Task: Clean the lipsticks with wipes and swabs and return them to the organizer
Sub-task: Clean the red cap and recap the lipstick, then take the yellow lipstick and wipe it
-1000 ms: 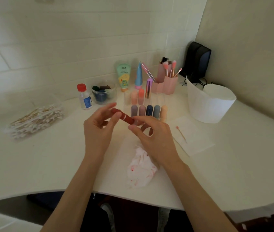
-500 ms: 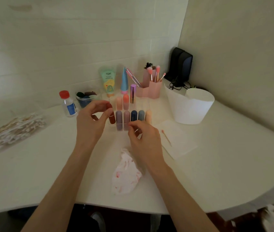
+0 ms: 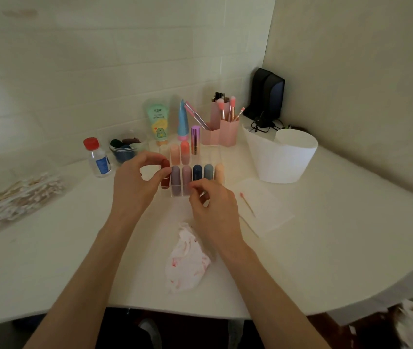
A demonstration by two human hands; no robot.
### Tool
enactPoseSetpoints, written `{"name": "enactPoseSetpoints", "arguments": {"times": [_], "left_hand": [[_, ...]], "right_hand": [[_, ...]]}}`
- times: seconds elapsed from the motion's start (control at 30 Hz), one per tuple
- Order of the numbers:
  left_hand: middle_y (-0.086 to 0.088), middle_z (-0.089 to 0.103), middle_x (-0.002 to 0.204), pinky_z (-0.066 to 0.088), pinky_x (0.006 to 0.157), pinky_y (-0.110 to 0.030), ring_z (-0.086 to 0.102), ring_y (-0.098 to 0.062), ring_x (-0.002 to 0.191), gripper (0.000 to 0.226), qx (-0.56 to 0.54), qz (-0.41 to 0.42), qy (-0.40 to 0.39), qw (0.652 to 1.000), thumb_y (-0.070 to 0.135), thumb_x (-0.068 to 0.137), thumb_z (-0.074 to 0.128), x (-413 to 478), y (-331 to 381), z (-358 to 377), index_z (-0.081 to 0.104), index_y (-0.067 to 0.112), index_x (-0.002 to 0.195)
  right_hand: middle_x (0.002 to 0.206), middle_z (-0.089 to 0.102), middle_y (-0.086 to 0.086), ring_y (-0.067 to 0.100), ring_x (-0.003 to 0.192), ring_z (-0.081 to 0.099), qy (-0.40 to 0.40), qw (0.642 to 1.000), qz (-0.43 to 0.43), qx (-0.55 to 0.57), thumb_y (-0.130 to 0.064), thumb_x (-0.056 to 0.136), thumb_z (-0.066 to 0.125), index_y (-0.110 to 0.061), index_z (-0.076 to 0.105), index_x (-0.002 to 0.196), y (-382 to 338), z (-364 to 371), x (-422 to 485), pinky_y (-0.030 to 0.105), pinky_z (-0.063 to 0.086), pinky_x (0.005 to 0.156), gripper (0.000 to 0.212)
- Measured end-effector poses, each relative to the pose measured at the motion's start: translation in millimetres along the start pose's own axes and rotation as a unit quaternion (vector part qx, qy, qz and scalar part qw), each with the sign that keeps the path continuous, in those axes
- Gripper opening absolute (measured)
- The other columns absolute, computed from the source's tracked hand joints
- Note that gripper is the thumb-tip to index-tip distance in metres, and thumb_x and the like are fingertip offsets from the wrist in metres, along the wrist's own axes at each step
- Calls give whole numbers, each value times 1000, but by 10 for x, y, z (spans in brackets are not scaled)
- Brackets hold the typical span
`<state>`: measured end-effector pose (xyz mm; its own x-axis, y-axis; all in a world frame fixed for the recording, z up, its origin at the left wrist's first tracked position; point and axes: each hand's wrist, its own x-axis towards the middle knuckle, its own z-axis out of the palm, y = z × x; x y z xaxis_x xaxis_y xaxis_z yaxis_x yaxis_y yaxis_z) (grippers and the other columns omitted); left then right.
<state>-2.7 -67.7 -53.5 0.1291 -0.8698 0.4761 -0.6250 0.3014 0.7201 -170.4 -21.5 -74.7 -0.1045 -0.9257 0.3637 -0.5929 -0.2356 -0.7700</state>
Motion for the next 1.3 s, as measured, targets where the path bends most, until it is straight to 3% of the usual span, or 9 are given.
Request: {"name": "enactPoseSetpoints", "arguments": {"times": [0.13, 0.23, 0.4, 0.57, 0.67, 0.73, 1.07, 1.2, 1.3], "left_hand": [[24, 66, 100, 44, 91, -32, 57, -7, 108, 12, 28, 5, -8, 1000, 33, 86, 78, -19, -89, 18, 71, 34, 96], [29, 61, 96, 44, 92, -33, 54, -3, 104, 17, 36, 7, -15, 999, 34, 85, 79, -37, -128, 14, 67, 38, 96], [19, 62, 106, 45, 93, -31, 50, 2, 102, 26, 49, 12, -39, 998, 34, 83, 81, -35, -165, -6, 65, 33, 105], [12, 65, 119, 44, 86, -15, 59, -5, 111, 28, -62, -31, 2, 998, 29, 99, 63, 184, -129, -82, 65, 22, 127], [4, 68, 118, 50, 98, -29, 62, -13, 110, 34, -12, -29, -22, 999, 19, 97, 66, 448, -202, -80, 64, 16, 132], [5, 67, 116, 49, 100, -36, 62, -15, 108, 41, 33, -28, -61, 997, 24, 92, 73, 597, -237, -60, 64, 19, 132], [6, 74, 98, 44, 72, -14, 68, -8, 90, 40, 42, -10, -97, 994, 25, 81, 84, 815, -105, -6, 71, 23, 119], [4, 74, 99, 43, 71, -13, 67, -5, 89, 39, 52, -6, -101, 994, 25, 80, 85, 808, -103, -3, 72, 23, 117], [2, 76, 99, 51, 85, -25, 68, -4, 89, 31, 34, 14, -63, 997, 22, 82, 83, 785, -49, -53, 75, 22, 112]], "right_hand": [[95, 70, -13, 7, 78, 59, 9, 1000, -3, -1, -26, 99, 61, -27, 74, 104, 5, 24, 2, 27, 54, 76, 14], [94, 70, -13, 7, 78, 60, 12, 1000, 0, -10, -28, 99, 61, -28, 73, 105, 1, 36, 7, 29, 57, 78, 13], [92, 70, -13, 6, 76, 59, 19, 1000, 1, 8, -26, 99, 61, -26, 74, 103, -4, 9, 1, 24, 53, 74, 14], [92, 71, -11, 8, 76, 61, 18, 1000, 0, 17, -27, 99, 61, -25, 74, 104, -5, 0, -4, 24, 52, 73, 14], [93, 71, -13, 7, 77, 61, 11, 1000, 5, 9, -27, 100, 61, -27, 74, 106, 5, 9, -6, 21, 52, 74, 14], [95, 71, -14, 5, 78, 61, 5, 1000, 12, 7, -28, 100, 61, -28, 73, 107, 17, 10, -5, 17, 51, 76, 14], [100, 71, -14, 5, 82, 61, -2, 1000, 16, -4, -28, 101, 61, -29, 73, 110, 26, 36, -1, 8, 44, 75, 15], [99, 71, -14, 6, 80, 61, 2, 1000, 11, -4, -29, 101, 61, -29, 72, 110, 31, 42, 3, 17, 51, 76, 14], [95, 70, -13, 7, 77, 61, 9, 1000, -2, -6, -30, 100, 61, -28, 72, 107, 28, 36, 3, 23, 54, 75, 13]]}}
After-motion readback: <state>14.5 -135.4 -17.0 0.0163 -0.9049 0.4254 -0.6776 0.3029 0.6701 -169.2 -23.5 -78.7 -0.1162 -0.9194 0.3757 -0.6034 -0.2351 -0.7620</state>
